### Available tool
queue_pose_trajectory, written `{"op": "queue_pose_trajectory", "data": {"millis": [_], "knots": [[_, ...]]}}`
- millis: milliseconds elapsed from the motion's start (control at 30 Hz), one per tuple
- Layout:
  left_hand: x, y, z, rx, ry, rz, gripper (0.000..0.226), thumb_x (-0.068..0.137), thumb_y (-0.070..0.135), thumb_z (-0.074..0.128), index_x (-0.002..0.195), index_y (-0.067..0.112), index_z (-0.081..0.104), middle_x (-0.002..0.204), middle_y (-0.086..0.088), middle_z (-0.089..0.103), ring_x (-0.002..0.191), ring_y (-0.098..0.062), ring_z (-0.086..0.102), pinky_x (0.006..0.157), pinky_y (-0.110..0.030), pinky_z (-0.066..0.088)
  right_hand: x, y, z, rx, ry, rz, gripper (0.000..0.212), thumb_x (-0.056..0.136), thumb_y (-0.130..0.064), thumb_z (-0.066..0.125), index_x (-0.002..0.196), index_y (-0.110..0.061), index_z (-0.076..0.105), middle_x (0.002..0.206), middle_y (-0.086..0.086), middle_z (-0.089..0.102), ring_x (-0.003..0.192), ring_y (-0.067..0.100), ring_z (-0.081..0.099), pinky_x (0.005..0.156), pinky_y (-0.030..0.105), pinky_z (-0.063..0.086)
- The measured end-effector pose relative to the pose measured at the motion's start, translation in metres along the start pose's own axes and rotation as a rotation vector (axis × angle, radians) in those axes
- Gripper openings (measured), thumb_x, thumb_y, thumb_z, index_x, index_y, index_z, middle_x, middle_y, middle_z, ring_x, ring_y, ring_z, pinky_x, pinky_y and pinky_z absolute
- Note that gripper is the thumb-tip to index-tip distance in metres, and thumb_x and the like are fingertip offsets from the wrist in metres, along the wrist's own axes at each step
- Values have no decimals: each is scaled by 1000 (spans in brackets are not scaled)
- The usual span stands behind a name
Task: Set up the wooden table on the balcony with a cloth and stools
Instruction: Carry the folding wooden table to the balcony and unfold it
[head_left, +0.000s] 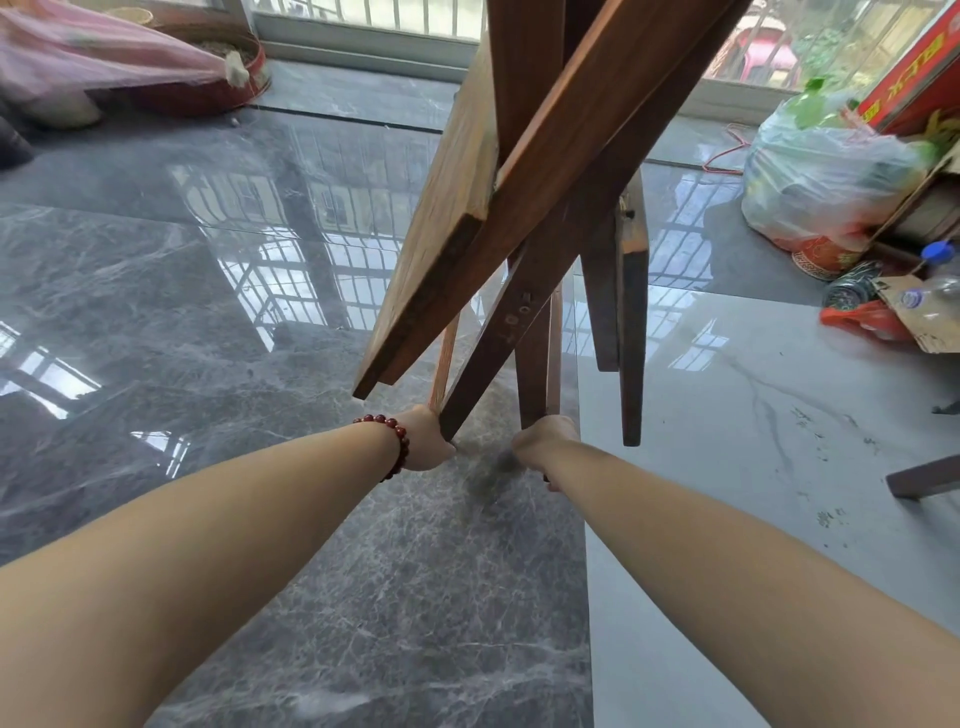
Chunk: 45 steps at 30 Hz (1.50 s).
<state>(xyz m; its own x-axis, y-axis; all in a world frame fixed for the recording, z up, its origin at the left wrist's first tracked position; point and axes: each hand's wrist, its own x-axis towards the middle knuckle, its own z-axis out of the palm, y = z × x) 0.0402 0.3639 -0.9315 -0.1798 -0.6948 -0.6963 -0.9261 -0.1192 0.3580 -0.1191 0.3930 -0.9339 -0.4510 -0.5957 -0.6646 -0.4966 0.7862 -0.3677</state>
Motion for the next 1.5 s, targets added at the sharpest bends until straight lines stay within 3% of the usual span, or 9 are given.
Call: {"op": "queue_pose_trajectory", "data": {"millis": [200, 500, 633, 800, 967, 1033, 1133, 1367, 1500], "knots": [[-3, 10, -1, -107, 130, -12, 45, 87, 27, 62, 125, 7, 49, 110, -9, 59, 91, -20, 61, 66, -25, 50, -18, -13, -1, -10, 69, -35, 75, 84, -29, 62, 142, 0, 25, 128, 16, 49, 104, 27, 59, 82, 31, 52], [-15, 30, 4, -148, 209, 20, 73, 84, 31, 64, 141, 7, 25, 139, -13, 34, 115, -29, 52, 94, -38, 50, -49, -28, -8, -127, 77, -99, 76, 88, -33, 59, 145, -1, 19, 142, 16, 39, 127, 33, 43, 105, 38, 40], [-20, 32, -1, -185, 229, 77, 62, 79, 36, 65, 129, 11, 39, 126, -13, 46, 104, -29, 57, 83, -39, 55, -53, -32, -10, -47, 54, -129, 76, 89, -36, 55, 144, 1, 18, 138, 17, 43, 124, 31, 48, 94, 35, 43], [-31, 33, -11, -237, 285, 191, 51, 76, 45, 63, 117, 21, 45, 110, -5, 50, 83, -20, 61, 47, -25, 49, -58, -35, -21, 114, 42, -156, 61, 89, -23, 56, 140, -4, 27, 136, 14, 44, 119, 28, 50, 82, 30, 43], [-43, 41, -20, -295, 345, 326, 47, 71, 50, 56, 109, 23, 50, 114, -4, 55, 87, -18, 61, 70, -34, 54, -82, -33, -40, 220, 0, -354, 44, 85, -12, 53, 127, -8, 42, 108, 10, 58, 85, 22, 59, 52, 20, 38], [-51, 48, -25, -336, 357, 373, 47, 74, 39, 57, 115, 20, 47, 123, -4, 49, 94, -21, 58, 78, -36, 51, -90, -36, -45, 259, -6, -395, 36, 85, -8, 47, 122, -6, 46, 81, 6, 52, 60, 15, 48, 36, 16, 29], [-62, 54, -32, -412, 363, 405, 47, 72, 34, 56, 116, 21, 47, 121, -7, 53, 96, -21, 59, 82, -39, 52, -98, -41, -50, 284, 14, -402, 30, 89, -8, 43, 118, -5, 47, 68, 1, 39, 52, 12, 40, 27, 13, 23], [-91, 55, -36, -453, 372, 464, 47, 91, 21, 52, 134, 22, 34, 132, -2, 48, 112, -19, 56, 91, -35, 48, -109, -42, -55, 322, 12, -476, 38, 89, -10, 43, 126, -7, 46, 69, -1, 41, 50, 10, 40, 26, 11, 21], [-102, 48, -40, -321, 370, 478, 53, 94, 19, 47, 142, 26, 27, 131, 1, 48, 105, -14, 56, 75, -21, 42, -111, -40, -47, 285, 18, -539, 53, 87, -7, 45, 137, -22, 35, 107, 4, 55, 67, 9, 52, 35, 10, 32]]}}
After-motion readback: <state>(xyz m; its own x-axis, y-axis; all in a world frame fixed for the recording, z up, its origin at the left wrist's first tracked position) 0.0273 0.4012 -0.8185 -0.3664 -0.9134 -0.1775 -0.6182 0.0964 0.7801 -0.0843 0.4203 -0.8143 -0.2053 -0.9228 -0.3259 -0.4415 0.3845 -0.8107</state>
